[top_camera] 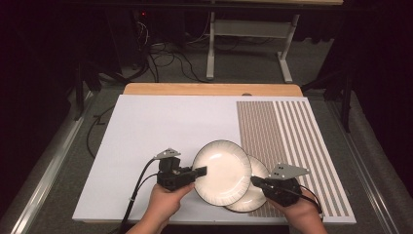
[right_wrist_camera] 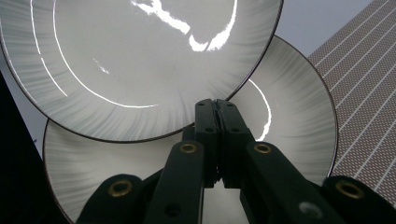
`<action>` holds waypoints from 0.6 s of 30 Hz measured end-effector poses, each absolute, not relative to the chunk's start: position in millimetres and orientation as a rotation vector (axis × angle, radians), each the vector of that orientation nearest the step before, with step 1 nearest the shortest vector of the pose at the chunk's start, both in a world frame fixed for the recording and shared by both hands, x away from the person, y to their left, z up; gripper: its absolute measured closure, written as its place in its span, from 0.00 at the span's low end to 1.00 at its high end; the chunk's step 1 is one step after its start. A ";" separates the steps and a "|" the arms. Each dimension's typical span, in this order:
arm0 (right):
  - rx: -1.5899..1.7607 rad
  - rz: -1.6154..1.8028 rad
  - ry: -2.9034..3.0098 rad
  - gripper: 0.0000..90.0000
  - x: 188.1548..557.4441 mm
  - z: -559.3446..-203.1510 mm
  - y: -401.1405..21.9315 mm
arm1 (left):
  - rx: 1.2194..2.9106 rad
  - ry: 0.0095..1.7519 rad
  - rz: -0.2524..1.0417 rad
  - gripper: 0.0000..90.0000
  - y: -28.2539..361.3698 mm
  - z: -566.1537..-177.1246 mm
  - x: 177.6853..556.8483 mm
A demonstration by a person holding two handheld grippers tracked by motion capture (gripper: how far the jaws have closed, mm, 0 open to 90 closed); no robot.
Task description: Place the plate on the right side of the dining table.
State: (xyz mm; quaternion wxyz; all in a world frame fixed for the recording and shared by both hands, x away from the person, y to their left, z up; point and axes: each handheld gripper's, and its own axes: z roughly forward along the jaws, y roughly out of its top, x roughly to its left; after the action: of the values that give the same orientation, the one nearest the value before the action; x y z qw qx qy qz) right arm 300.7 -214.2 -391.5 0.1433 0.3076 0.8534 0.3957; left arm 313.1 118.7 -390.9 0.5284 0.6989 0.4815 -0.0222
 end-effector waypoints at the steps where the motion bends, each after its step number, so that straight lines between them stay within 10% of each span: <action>1: 0.887 1.148 2.456 1.00 300.7 -391.1 -214.5 | 1.663 1.145 -0.046 0.84 119.1 -390.1 312.2; 18: 0.929 1.193 2.397 0.89 300.2 -385.2 -223.3 | 1.655 0.992 0.125 0.87 125.0 -377.9 301.0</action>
State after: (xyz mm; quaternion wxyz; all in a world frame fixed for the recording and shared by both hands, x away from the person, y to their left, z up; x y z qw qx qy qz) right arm 300.2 -223.3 -385.2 0.1532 0.3241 0.8358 0.4159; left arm 301.0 125.0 -377.9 0.5680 0.7045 0.4221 0.0532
